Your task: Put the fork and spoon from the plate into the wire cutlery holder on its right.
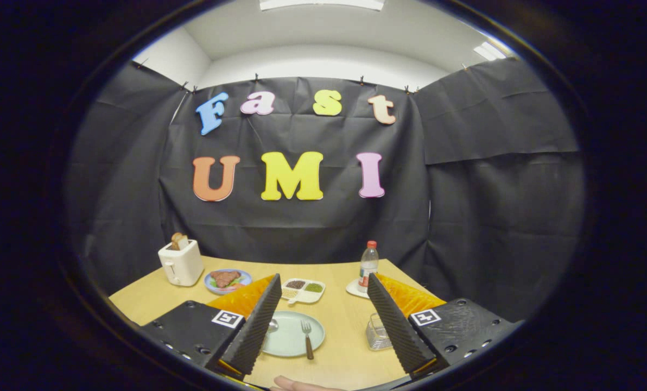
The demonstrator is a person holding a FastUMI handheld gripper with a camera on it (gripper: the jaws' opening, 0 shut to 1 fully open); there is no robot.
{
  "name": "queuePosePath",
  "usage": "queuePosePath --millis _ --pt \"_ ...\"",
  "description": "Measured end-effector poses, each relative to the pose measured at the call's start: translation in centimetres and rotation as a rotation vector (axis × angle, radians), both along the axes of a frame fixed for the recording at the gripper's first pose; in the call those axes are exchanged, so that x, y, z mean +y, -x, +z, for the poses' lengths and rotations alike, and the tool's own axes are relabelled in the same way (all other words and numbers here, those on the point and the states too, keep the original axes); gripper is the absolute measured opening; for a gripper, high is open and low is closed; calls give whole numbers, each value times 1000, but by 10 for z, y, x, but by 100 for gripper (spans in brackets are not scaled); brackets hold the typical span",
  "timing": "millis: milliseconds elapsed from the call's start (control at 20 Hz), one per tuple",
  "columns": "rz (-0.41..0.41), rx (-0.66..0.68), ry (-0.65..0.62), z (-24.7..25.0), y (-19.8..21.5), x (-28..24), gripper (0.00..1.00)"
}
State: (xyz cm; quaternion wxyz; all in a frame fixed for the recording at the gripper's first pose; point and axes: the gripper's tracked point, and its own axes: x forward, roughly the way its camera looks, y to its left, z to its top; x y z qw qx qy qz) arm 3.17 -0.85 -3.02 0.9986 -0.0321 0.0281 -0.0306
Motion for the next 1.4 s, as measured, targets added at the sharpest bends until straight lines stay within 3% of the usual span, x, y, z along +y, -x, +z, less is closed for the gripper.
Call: queuePosePath --millis 450,1050,1400 --pt "16 165 25 -64 -50 5 96" --pt "83 572 62 -183 -112 18 97" --pt "94 791 108 -231 -132 24 85"
